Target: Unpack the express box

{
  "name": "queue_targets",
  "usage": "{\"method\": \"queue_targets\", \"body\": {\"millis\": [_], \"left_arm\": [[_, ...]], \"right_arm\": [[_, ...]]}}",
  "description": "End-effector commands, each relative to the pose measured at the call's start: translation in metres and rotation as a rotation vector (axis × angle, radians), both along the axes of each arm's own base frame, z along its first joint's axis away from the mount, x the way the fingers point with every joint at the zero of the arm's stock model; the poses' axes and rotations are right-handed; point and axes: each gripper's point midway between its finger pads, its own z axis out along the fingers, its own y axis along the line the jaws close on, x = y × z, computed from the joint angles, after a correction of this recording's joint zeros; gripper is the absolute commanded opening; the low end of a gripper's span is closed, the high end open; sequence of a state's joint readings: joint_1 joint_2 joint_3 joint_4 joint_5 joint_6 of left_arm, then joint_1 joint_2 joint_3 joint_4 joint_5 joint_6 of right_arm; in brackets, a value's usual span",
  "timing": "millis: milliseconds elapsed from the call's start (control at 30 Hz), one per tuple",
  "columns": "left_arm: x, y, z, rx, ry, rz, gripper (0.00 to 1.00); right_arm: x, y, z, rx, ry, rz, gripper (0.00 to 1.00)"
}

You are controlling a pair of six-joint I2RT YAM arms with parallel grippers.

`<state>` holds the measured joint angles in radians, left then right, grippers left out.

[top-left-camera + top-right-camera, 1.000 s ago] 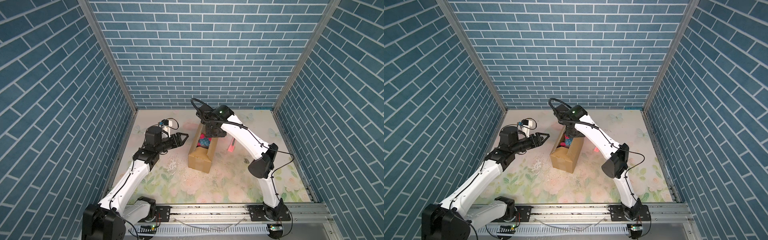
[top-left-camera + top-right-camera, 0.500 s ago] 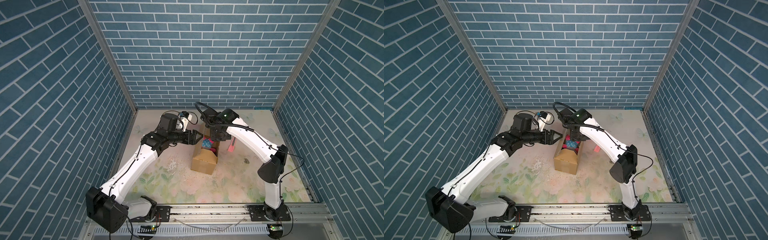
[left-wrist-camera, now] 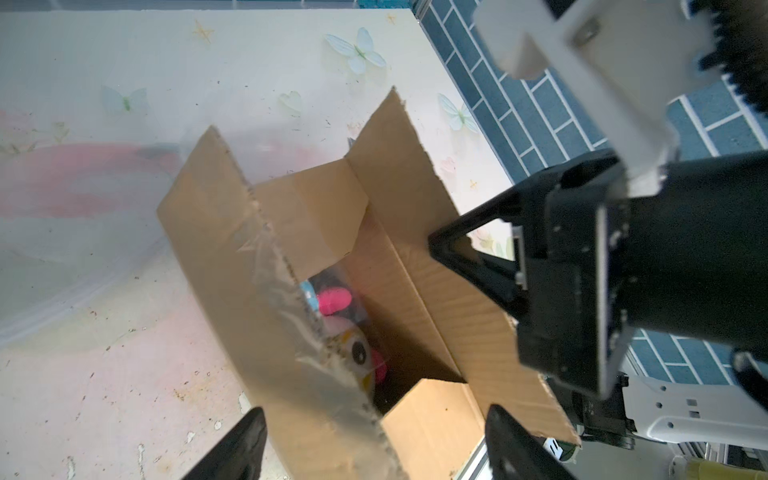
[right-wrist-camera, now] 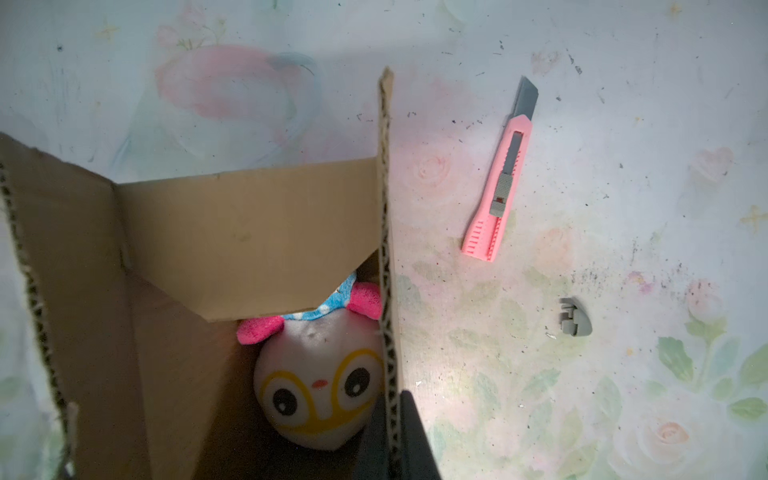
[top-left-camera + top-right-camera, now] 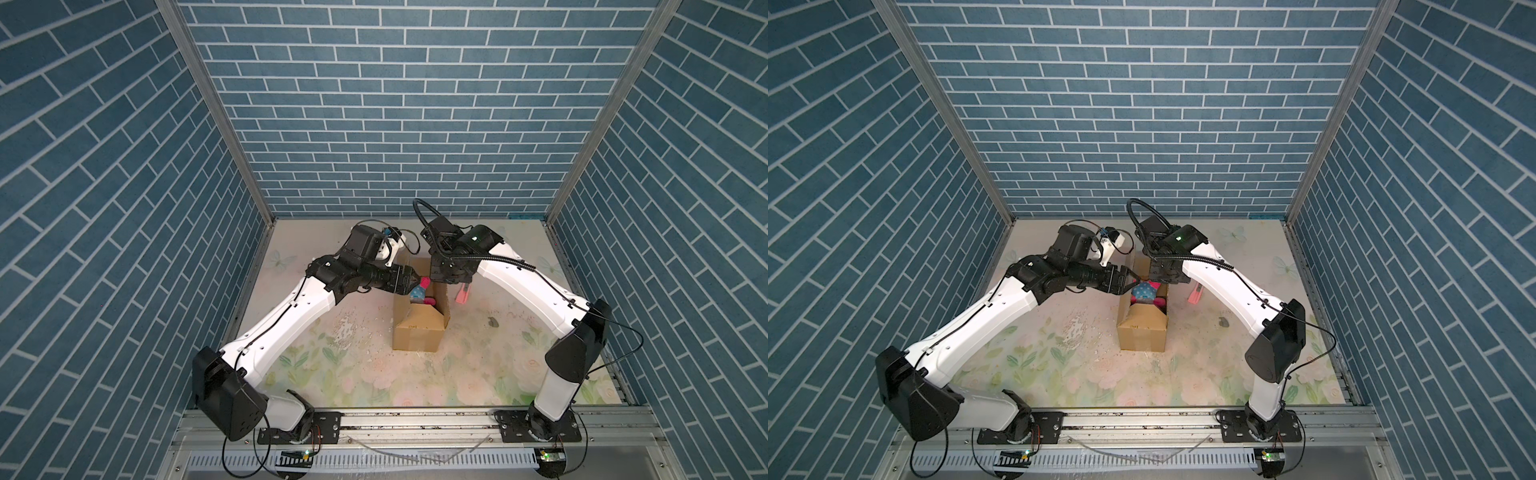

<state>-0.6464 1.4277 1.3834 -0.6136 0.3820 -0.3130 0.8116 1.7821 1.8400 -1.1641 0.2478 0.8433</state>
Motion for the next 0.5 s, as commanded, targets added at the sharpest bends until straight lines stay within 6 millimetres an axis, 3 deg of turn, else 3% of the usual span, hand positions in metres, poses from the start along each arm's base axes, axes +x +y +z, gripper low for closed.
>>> {"method": "queue_targets", "body": {"millis": [0, 167, 467], "left_arm": [[-0.006, -0.002, -0.016, 0.083, 0.025, 0.003, 0.78], [-0.004, 0.006, -0.036, 0.150, 0.052, 0.060, 0.68], [0.004, 0.020, -0.050, 0.247, 0.050, 0.139, 0.68]], "right_arm": [[0.002, 0.003, 0.002, 0.024, -0.025, 0.012, 0.00], [0.003, 0.005, 0.005, 0.040, -0.033, 0.020, 0.00], [0.002, 0.001, 0.005, 0.055, -0.043, 0.014, 0.00]]}}
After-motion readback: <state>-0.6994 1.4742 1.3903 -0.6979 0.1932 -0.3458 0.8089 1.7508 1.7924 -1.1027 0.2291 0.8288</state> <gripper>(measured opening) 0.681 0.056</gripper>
